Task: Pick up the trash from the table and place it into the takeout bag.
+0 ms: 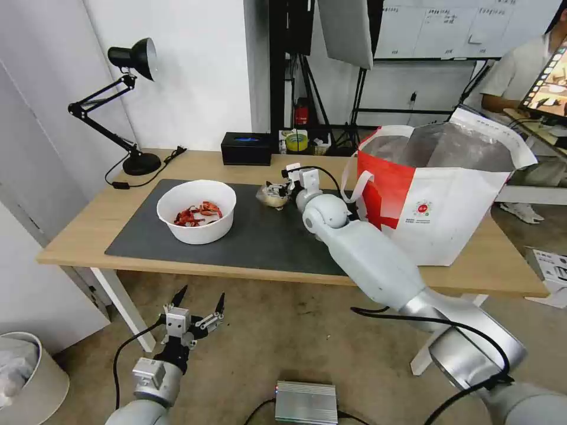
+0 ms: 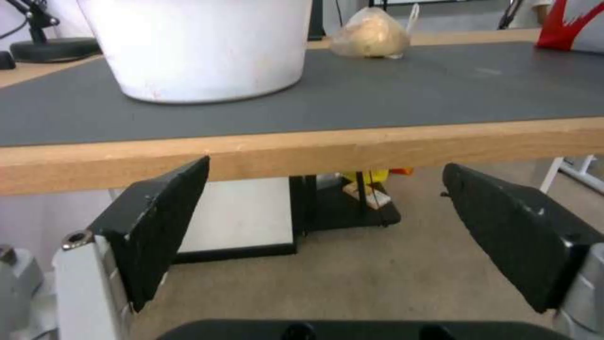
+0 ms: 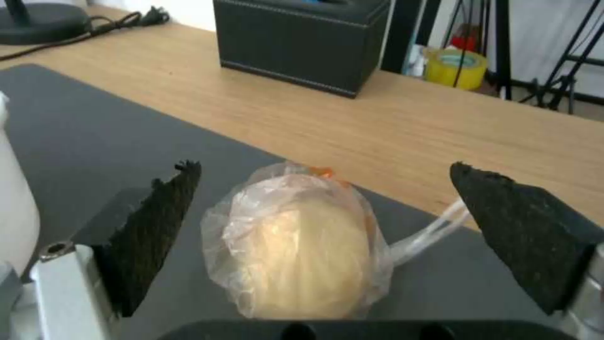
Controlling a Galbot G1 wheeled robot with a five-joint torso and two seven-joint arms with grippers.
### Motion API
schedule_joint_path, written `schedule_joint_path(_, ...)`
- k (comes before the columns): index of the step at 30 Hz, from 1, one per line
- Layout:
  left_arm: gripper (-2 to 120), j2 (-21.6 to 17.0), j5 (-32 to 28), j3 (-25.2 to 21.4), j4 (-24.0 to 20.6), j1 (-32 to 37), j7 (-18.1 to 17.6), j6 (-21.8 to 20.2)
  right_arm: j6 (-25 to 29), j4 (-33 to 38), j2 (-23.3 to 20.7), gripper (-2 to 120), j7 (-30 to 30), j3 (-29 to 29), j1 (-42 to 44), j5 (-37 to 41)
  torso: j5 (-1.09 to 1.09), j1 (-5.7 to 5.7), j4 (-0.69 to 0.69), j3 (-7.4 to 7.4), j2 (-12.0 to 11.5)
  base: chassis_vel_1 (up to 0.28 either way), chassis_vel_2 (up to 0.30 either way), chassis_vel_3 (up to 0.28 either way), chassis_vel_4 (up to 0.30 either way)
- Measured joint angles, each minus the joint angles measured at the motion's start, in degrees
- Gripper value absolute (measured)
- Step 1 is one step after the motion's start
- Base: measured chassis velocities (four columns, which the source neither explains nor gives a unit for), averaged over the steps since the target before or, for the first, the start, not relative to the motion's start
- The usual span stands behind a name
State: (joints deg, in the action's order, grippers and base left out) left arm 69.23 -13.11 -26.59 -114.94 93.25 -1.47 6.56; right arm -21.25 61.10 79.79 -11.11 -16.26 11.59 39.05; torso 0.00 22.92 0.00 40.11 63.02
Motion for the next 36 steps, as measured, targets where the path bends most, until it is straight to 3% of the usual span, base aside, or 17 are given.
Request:
schedule_joint_path(13, 100, 0.1, 0.3, 0.8, 0.5, -0.2, 0.1, 0.8, 0.0, -10.2, 3.7, 100, 5.1, 1.6, -2.1, -0.8, 0.00, 0.00, 0.00, 0.00, 0.0, 0.000, 0.000, 0.000, 0.000)
schedule_joint_path(35, 100, 0.5, 1.1, 1.0, 0.8, 0.1, 0.1, 1.7, 0.7, -16.3, 6.1, 100, 8.0, 2.1, -2.7, -4.9, 0.00, -0.01, 0.00, 0.00, 0.0, 0.000, 0.000, 0.000, 0.000)
schedule_joint_path(36, 100, 0.5, 1.1, 1.0, 0.8, 0.0, 0.1, 1.7, 0.4, -16.3, 6.2, 96, 8.0, 2.2, -2.6, -4.6, 0.00, 0.00, 0.00, 0.00, 0.0, 0.000, 0.000, 0.000, 0.000)
